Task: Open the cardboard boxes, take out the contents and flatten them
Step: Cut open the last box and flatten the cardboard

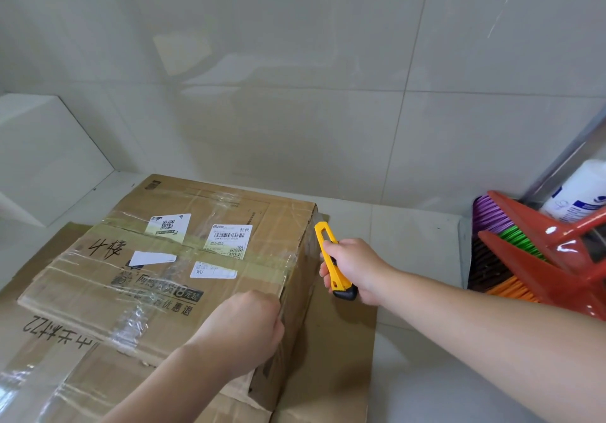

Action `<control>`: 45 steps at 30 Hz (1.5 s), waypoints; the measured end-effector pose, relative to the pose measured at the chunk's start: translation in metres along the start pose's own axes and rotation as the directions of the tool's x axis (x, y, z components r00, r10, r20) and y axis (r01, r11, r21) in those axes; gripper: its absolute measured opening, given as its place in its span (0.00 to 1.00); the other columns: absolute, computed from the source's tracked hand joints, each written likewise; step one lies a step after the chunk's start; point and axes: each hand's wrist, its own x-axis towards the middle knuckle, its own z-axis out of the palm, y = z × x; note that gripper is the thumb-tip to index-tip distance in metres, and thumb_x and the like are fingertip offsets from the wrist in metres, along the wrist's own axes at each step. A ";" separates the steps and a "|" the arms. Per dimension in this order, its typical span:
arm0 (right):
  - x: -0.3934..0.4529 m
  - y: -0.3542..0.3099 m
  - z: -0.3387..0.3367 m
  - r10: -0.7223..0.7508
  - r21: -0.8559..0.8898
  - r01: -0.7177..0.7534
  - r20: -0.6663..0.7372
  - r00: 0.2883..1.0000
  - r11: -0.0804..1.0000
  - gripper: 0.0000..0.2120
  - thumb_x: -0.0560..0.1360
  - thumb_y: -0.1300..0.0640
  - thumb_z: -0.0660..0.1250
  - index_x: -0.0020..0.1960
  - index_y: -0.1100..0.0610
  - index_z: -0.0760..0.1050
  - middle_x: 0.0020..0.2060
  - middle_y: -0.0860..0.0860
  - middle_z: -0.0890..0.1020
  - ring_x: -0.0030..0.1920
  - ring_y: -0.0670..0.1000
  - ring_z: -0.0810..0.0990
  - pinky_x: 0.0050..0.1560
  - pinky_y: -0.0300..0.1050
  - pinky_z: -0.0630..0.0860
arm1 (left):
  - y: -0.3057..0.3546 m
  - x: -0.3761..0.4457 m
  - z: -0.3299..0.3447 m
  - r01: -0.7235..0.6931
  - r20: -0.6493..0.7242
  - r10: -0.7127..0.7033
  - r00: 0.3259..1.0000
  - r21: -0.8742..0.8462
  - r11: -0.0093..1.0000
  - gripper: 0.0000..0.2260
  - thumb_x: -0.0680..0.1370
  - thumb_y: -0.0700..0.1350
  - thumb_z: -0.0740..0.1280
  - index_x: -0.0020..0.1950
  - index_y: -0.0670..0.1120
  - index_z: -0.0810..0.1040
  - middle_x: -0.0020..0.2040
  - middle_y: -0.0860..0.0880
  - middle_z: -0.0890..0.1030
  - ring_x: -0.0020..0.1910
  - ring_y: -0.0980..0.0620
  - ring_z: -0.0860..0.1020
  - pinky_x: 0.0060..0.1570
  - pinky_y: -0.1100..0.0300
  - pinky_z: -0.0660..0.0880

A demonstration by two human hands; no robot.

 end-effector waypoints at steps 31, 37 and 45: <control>-0.023 0.014 0.005 -0.006 -0.032 0.008 0.043 0.999 0.999 0.12 0.81 0.54 0.58 0.46 0.61 0.72 0.29 0.56 0.77 0.24 0.54 0.76 0.28 0.43 0.74 | 0.007 0.018 -0.007 0.015 -0.066 -0.019 0.998 -0.059 0.998 0.15 0.77 0.45 0.57 0.31 0.46 0.62 0.30 0.50 0.67 0.28 0.52 0.66 0.29 0.59 0.63; -0.035 0.027 0.014 0.000 -0.044 0.004 0.100 0.995 0.999 0.12 0.82 0.54 0.56 0.43 0.61 0.66 0.29 0.57 0.75 0.23 0.55 0.75 0.25 0.42 0.74 | 0.008 0.021 -0.006 0.010 -0.080 -0.015 0.997 -0.067 0.998 0.15 0.78 0.45 0.57 0.31 0.47 0.62 0.30 0.50 0.67 0.28 0.53 0.66 0.28 0.60 0.62; -0.037 0.029 0.013 0.018 -0.042 -0.014 0.108 0.994 0.999 0.11 0.82 0.54 0.56 0.44 0.60 0.67 0.28 0.57 0.75 0.22 0.55 0.74 0.25 0.42 0.73 | 0.006 0.027 -0.004 -0.006 -0.094 -0.002 0.996 -0.087 0.996 0.15 0.77 0.45 0.58 0.30 0.46 0.63 0.31 0.49 0.68 0.28 0.52 0.67 0.27 0.60 0.62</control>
